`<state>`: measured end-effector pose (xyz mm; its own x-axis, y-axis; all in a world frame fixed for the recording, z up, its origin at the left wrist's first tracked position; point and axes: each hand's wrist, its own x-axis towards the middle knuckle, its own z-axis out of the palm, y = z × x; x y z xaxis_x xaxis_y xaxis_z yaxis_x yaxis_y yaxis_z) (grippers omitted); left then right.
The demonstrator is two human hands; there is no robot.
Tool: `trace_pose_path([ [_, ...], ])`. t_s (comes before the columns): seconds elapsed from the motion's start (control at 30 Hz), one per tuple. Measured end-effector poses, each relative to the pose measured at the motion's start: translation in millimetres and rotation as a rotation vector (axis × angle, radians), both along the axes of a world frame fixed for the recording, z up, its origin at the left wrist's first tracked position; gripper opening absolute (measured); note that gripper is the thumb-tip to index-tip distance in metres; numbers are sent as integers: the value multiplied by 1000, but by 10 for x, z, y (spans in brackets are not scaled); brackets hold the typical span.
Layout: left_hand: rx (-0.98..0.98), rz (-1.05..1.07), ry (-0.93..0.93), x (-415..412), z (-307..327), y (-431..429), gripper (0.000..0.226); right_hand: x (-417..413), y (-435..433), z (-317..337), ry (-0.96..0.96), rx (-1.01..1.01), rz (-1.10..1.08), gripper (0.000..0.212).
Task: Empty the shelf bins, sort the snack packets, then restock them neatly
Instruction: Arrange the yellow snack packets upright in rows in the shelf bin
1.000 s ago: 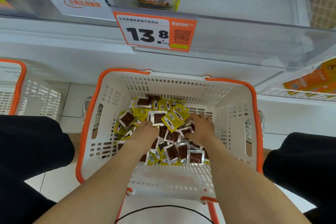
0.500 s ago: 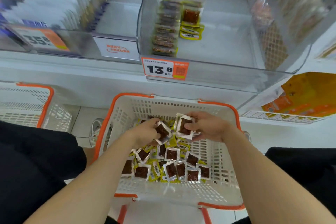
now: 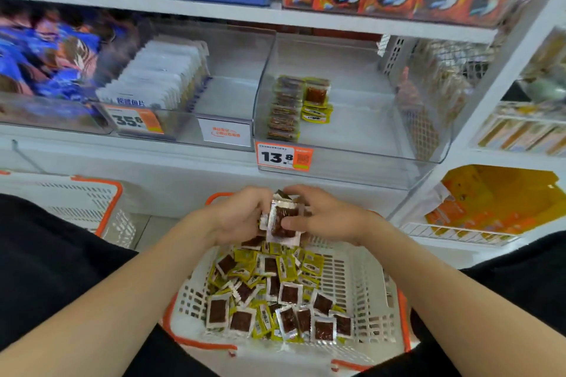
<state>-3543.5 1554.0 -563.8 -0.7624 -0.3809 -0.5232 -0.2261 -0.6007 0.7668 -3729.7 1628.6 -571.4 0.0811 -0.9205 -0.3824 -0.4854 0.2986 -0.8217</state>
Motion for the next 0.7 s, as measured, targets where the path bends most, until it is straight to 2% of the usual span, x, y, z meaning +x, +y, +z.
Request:
trace_pose_path([
  [0.1, -13, 126, 80, 7, 149, 14, 47, 42, 40, 245, 271, -258, 75, 54],
  [0.23, -62, 291, 44, -4, 329, 47, 56, 72, 151, 417, 492, -638, 19, 65],
  [0.3, -13, 316, 127, -10, 368, 122, 59, 156, 222, 404, 517, -809, -82, 64],
  [0.4, 44, 309, 375, -37, 390, 256, 57, 226, 238, 353, 473, -912, -38, 68],
  [0.47, -6, 353, 420, -69, 409, 293, 51, 177, 232, 393, 373, -936, 8, 72],
  [0.53, -60, 369, 431, -83, 410, 298, 45, 119, 235, 472, 246, -922, -38, 60],
  [0.63, -181, 295, 322, -82, 420, 294, 41, 45, 203, 494, 66, -885, -246, 21],
  [0.67, -211, 262, 298, -75, 412, 288, 42, 18, 178, 488, 45, -863, -332, 20],
  [0.7, -232, 233, 289, -68, 413, 281, 43, -19, 150, 484, 37, -810, -394, 29],
])
